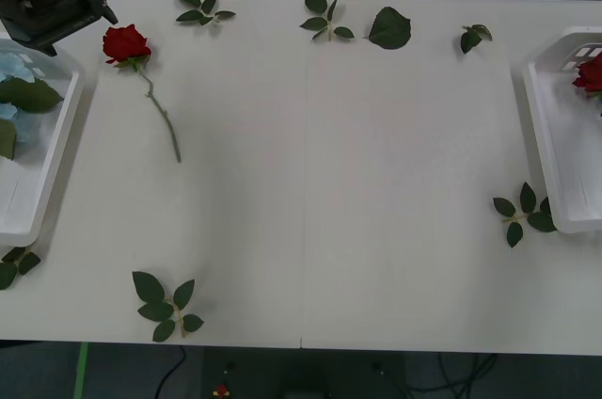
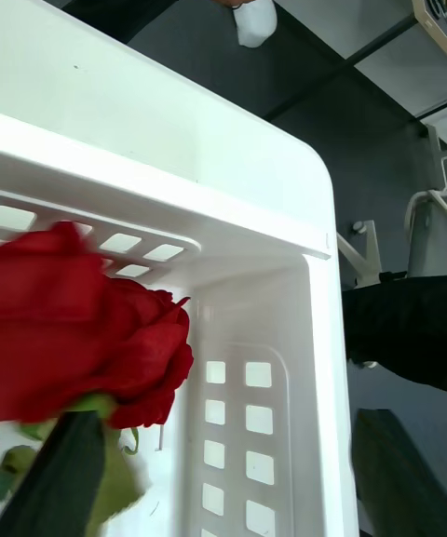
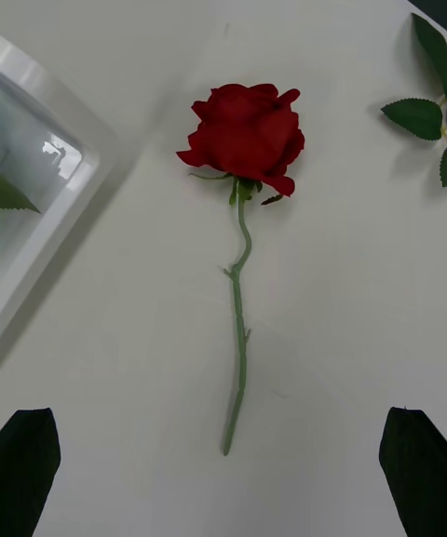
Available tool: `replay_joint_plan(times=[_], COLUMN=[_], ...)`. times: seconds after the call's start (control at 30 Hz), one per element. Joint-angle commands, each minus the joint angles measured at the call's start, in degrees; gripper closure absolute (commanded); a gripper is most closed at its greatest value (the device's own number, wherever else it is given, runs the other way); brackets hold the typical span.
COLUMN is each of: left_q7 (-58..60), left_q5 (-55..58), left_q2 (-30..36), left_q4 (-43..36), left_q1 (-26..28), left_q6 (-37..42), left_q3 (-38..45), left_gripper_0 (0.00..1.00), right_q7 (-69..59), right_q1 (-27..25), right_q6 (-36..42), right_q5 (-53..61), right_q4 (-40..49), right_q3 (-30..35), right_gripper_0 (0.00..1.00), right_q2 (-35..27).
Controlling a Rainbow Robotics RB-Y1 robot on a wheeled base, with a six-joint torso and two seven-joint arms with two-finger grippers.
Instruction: Place the red flowers into the right box and the blue flowers into the left box. If a person shows an open palm, hand one flower to the person first, then continue sorting.
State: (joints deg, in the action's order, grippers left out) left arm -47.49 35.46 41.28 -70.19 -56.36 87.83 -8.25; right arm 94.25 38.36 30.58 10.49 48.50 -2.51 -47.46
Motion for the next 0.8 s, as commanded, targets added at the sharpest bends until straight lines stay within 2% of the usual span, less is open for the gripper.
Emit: replay_joint_plan(times=[0.03, 0.17, 0.37, 0.57, 0.63, 0.8], left_q7=[0.2, -0.3, -1.4, -1.2, -1.2, -1.1], left_q5=[-9.8, -20.5, -28.3, -29.9, -29.5, -29.0], left_q2=[-7.3, -12.5, -16.4, -16.8, -16.8, -17.1], left_q4=[-1.1, -0.3, 0.2, 0.3, 0.3, 0.3], left_q1=[0.1, 4.0, 7.2, 12.2, 14.7, 17.2], left_q6=[-1.7, -5.9, -10.0, -13.6, -17.2, -22.6], left_q3=[0.2, 0.2, -1.2, -1.9, -2.6, -4.0], left_gripper_0=[0.00, 0.00, 0.00, 0.00, 0.00, 0.00], right_q7=[1.9, 1.9, 2.2, 3.4, 4.0, 5.1], right_q1=[-0.4, -0.4, -0.4, -0.5, -0.7, -2.9], right_q6=[-0.8, -0.7, -0.3, 10.3, 14.3, 20.8], right_q5=[1.1, 3.4, 6.7, 12.1, 14.5, 21.1], right_q4=[0.8, 0.9, 1.5, 8.4, 11.6, 19.4], right_q3=[-0.4, -0.3, -0.3, 0.9, 2.3, 4.8], right_gripper_0=[0.00, 0.00, 0.00, 0.00, 0.00, 0.00], right_q2=[-2.2, -2.2, -2.4, -3.0, -2.9, -2.9])
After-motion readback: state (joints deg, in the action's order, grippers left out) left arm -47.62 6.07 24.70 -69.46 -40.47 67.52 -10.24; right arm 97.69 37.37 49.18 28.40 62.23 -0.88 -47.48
